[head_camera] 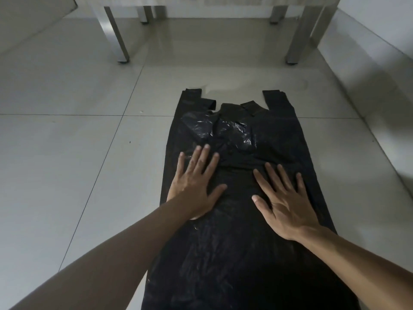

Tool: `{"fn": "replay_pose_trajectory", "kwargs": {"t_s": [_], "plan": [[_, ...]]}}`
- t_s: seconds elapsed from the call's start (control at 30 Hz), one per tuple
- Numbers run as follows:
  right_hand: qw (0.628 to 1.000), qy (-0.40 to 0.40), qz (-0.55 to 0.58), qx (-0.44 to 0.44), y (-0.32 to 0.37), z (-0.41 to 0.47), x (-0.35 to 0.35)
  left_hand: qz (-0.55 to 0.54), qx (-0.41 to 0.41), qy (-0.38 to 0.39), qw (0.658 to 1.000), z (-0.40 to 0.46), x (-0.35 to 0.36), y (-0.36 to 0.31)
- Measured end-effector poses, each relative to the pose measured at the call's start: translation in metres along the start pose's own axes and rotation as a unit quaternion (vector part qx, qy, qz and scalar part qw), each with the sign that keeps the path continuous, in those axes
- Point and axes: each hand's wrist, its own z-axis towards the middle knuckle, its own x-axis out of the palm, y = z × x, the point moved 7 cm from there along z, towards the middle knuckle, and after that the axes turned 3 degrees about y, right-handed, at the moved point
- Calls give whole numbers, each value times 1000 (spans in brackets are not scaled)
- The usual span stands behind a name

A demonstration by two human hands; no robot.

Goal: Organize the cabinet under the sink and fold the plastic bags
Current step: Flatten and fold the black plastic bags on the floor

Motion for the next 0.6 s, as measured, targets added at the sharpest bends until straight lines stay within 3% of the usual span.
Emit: {"fn": "replay_pose_trajectory", "kwargs": {"t_s": [0.13,0.3,0.43,0.6], "plan": [[1000,-3,8,18,4,2,-8,2,-91,47,995,1,21,24],[998,-13,10,-57,30,46,-26,7,-93,46,995,1,18,21],[987,-1,66,147,-44,76,-16,-12,-159,52,986,-2,15,32],[987,-13,48,151,-46,77,-16,-20,-178,66,982,-4,14,37]]}}
